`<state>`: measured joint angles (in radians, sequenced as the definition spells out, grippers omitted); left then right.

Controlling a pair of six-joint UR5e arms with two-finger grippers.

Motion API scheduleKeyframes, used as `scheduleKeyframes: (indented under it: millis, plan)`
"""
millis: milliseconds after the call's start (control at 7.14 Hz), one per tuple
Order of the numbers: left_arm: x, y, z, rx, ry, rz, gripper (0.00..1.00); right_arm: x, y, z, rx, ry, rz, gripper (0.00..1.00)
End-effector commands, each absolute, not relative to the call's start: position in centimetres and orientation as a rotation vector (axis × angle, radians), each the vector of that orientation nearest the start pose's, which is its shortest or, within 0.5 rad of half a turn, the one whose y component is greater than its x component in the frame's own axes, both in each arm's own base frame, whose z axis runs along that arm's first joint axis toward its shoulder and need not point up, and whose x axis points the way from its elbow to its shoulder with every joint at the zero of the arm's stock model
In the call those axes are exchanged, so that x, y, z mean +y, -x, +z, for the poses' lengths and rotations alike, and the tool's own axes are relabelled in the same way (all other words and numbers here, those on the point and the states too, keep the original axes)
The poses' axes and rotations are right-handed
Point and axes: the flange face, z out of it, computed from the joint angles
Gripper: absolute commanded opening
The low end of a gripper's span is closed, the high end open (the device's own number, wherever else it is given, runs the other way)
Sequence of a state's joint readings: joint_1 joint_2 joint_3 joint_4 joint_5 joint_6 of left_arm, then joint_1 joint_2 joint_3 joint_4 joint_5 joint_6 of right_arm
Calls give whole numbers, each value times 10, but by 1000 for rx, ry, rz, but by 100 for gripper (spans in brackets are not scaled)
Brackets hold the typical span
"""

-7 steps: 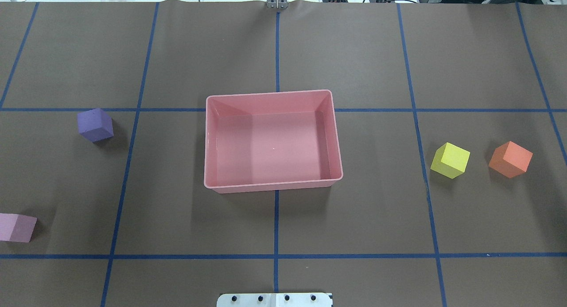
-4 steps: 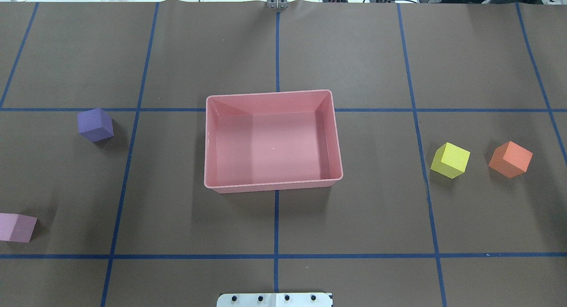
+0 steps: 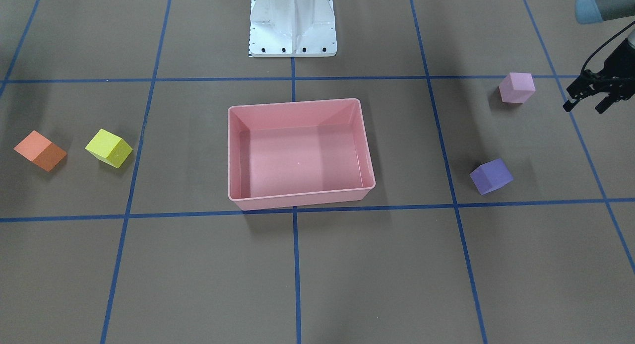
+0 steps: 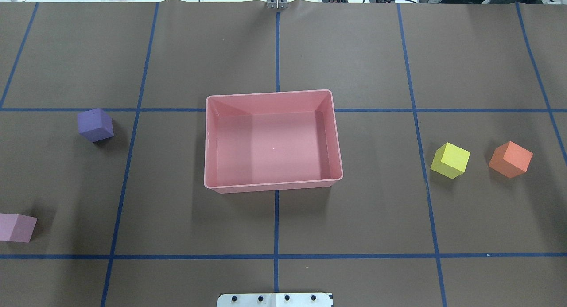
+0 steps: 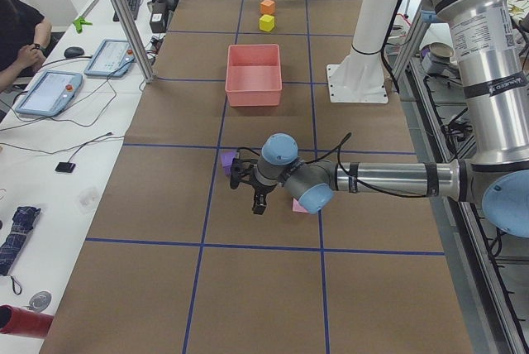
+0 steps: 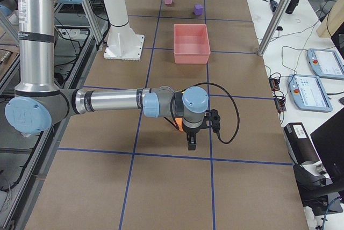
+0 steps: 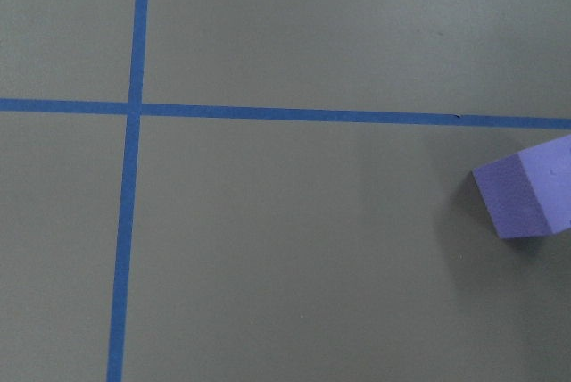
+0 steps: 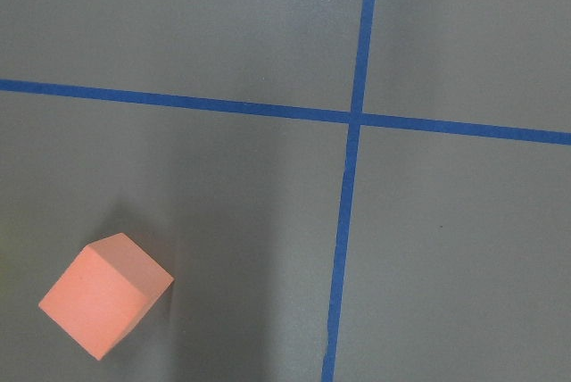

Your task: Place blocks into pink bin with both arms

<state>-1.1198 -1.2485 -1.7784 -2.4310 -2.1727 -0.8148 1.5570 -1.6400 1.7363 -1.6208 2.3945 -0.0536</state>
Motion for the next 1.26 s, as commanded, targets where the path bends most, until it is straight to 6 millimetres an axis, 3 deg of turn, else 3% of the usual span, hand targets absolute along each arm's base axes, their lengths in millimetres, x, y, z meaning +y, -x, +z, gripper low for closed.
scheduleKeyframes:
  millis: [0, 280, 560, 700, 1120]
  plan:
    - [-334, -120, 613, 904, -259, -124, 100, -462, -54, 612, -823, -58, -81, 100]
    - [-303, -120, 621, 900, -267, -81, 100, -462, -55, 608, -823, -67, -83, 100]
    - [-296, -133, 620, 898, -255, -47, 100, -462, -54, 608, -824, -66, -82, 100]
    - [-290, -151, 618, 907, -232, 1, 100, -462, -54, 609, -826, -64, -82, 100]
    - [-281, -169, 614, 921, -210, 60, 100, -463, -54, 609, -826, -65, -84, 100]
